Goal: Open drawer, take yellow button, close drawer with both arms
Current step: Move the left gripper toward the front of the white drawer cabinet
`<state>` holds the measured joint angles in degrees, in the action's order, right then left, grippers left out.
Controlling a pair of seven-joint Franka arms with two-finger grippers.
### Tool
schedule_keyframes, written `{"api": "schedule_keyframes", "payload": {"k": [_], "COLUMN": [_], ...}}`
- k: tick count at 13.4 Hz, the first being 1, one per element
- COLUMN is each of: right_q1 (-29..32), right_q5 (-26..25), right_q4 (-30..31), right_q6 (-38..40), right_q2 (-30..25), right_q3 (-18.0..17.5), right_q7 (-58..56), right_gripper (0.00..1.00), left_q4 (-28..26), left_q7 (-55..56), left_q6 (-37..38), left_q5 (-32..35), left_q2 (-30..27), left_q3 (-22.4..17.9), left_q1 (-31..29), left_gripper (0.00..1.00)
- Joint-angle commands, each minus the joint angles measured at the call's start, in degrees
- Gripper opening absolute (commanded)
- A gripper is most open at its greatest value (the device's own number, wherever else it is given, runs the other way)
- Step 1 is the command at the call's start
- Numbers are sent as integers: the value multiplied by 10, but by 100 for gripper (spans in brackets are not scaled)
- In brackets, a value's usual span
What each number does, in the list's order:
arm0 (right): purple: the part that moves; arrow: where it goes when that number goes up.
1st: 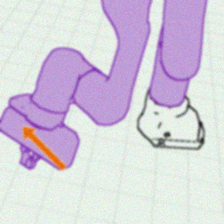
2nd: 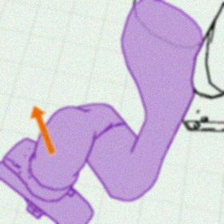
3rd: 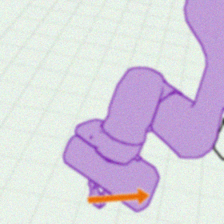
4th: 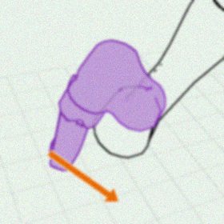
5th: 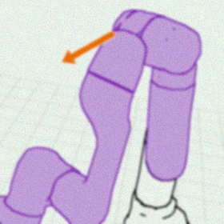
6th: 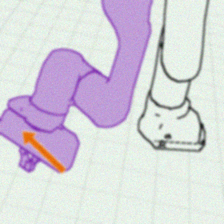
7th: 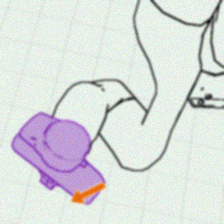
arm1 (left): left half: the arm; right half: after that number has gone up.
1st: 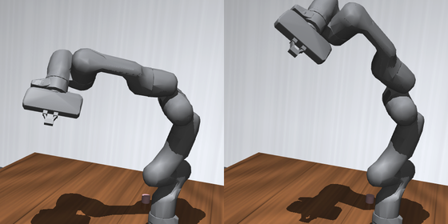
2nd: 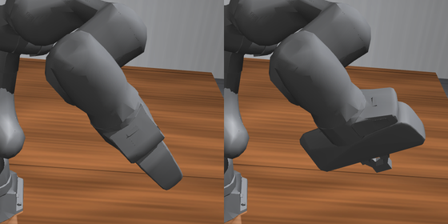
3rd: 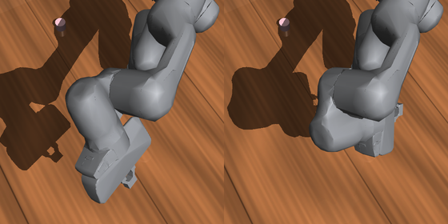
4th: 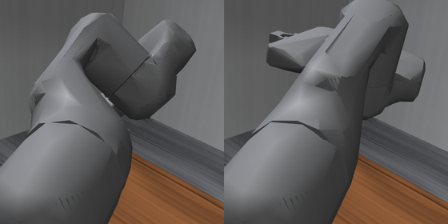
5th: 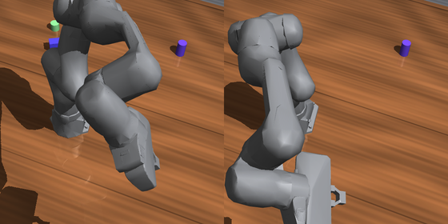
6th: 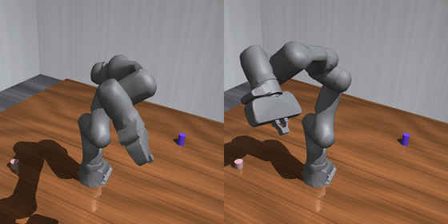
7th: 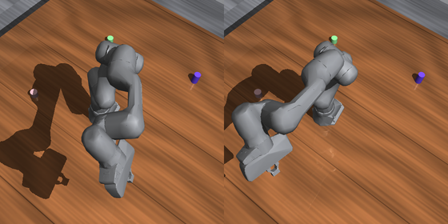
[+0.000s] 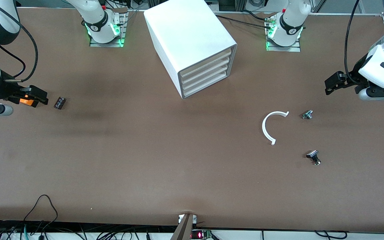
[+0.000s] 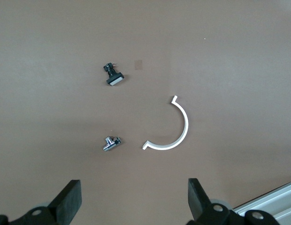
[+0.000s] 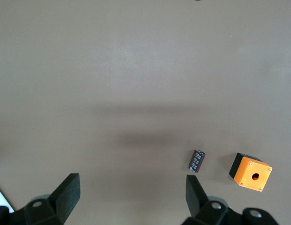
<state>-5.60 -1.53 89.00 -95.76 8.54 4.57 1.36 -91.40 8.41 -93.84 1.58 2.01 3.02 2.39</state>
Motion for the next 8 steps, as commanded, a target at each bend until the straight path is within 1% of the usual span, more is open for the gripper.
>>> {"api": "schedule_keyframes", "payload": {"k": [1, 3, 8], "right_q1": [-1, -4, 1], "right_q5": [-3, -8, -4], "right_q4": [-8, -9, -8], "right_q6": [11, 11, 12], "right_q2": [2, 2, 2], "right_q3": [-2, -3, -3], "right_q7": [3, 6, 7], "right_gripper": [100, 100, 100], "left_q4": [2, 11, 13], "left_q7": [-5, 2, 3], "left_q6": [-11, -9, 3], "left_q5": [5, 6, 5], "left_q2": [0, 4, 5], "left_q3": [1, 1, 1], "left_q1": [-2, -1, 5], "left_gripper": [100, 100, 100]}}
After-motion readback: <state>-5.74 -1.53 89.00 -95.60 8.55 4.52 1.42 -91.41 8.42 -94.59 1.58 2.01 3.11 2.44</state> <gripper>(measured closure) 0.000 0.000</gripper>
